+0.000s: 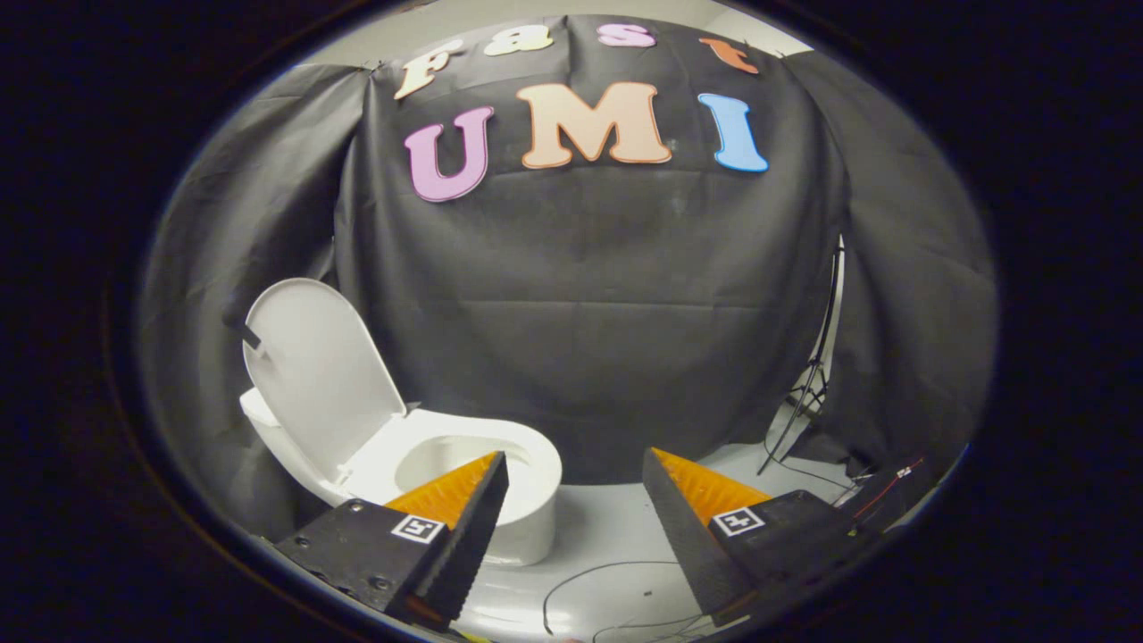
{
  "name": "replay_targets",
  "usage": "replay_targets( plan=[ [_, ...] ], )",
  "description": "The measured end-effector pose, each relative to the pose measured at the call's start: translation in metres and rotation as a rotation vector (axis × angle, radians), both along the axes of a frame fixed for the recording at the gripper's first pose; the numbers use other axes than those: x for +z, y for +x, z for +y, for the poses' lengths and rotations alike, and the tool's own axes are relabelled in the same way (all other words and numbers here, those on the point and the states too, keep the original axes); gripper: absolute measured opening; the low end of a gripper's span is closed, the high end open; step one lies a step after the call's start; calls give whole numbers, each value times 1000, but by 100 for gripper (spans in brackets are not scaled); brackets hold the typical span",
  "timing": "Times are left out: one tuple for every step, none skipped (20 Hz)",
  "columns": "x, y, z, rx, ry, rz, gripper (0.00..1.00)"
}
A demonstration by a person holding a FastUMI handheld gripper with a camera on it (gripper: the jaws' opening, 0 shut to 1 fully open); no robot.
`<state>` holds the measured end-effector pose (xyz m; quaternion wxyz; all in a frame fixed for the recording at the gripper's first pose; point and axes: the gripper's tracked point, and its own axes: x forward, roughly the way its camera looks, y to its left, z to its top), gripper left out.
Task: Open the toilet lid.
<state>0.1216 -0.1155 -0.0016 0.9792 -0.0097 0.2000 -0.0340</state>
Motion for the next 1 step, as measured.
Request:
replay_targets(
  plan=[
    [-3, -2, -6, 6, -5, 1, 93]
  ],
)
